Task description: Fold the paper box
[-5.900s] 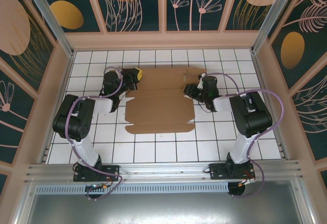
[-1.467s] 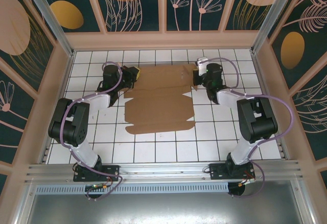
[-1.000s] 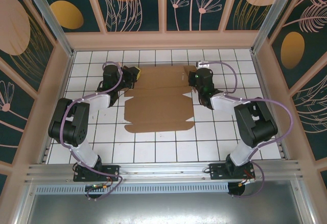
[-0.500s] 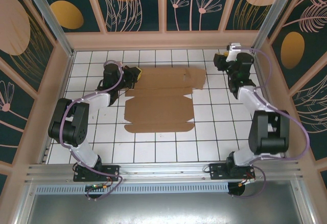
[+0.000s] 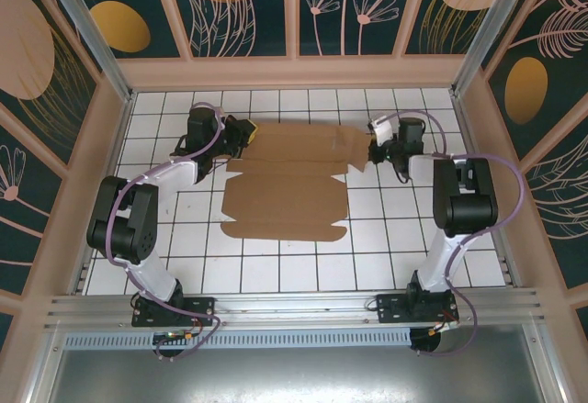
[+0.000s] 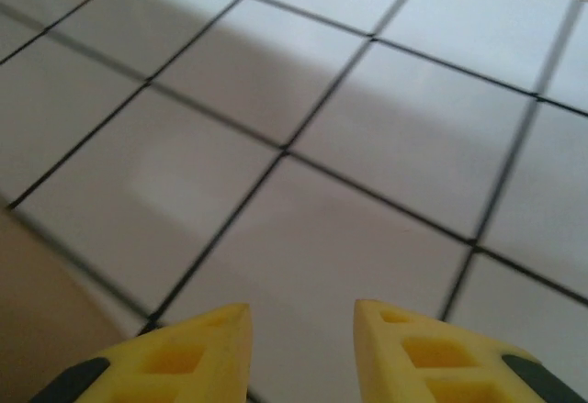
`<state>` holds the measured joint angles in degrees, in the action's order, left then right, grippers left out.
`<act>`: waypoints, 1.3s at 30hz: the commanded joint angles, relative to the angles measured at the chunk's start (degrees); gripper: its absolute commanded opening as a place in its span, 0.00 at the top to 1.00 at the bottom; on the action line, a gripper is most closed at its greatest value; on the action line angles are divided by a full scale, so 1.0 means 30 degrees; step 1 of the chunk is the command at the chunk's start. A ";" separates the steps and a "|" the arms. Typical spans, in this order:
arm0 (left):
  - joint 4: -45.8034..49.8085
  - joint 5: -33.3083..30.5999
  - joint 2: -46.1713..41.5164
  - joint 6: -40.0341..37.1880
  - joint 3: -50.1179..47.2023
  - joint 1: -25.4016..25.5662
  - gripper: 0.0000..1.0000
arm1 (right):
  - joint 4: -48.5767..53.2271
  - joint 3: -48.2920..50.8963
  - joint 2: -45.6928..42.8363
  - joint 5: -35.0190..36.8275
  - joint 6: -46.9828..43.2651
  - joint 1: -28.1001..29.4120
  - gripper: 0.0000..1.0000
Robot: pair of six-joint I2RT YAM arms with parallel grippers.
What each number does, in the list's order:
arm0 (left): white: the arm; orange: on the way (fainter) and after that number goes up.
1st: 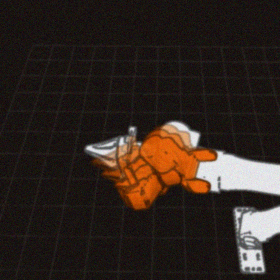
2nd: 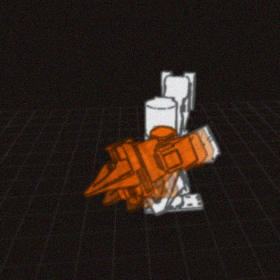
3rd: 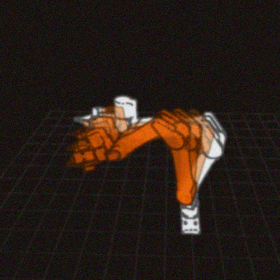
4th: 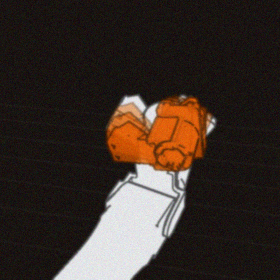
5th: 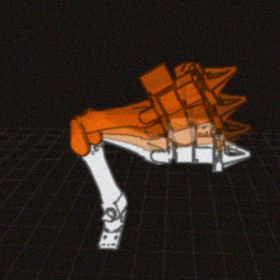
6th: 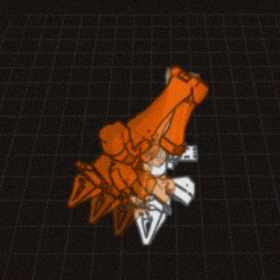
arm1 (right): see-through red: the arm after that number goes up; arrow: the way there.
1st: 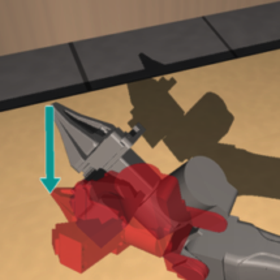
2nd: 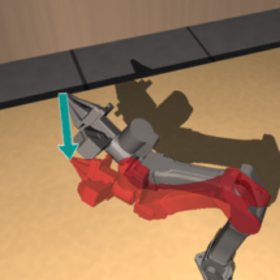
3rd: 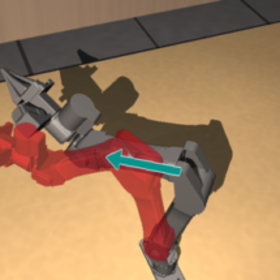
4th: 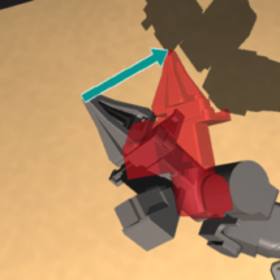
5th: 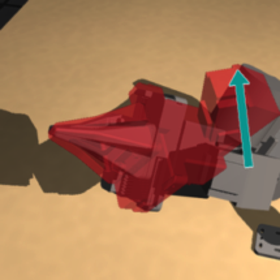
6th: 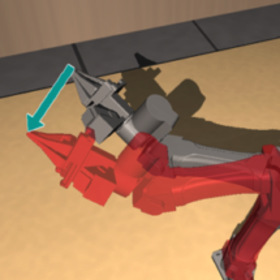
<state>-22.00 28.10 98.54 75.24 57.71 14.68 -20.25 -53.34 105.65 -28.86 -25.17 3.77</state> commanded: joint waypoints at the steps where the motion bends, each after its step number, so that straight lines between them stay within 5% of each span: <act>1: 0.0953 -0.0035 0.0665 -0.0266 0.0281 0.0164 1.00 | -0.1177 0.1110 -0.1470 -0.2525 -0.2097 0.0178 0.63; 17: -0.2013 0.0325 0.0621 0.0514 -0.1418 0.0157 1.00 | -0.3071 0.3646 -0.4151 -0.2019 -0.1902 0.3422 0.58; 27: -0.3060 0.0747 -0.0004 0.0080 -0.2071 0.0152 1.00 | -0.2478 0.3376 -0.4333 -0.1978 -0.1581 0.3805 0.43; 39: -0.4186 0.0544 -0.0003 -0.0088 -0.2352 0.0155 1.00 | -0.0161 0.3015 -0.5569 -0.4557 -0.0966 0.3530 0.44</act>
<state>-32.86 30.02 99.33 77.52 51.59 14.55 -20.64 -42.89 91.26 -34.92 -29.63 13.21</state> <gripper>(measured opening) 0.061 0.554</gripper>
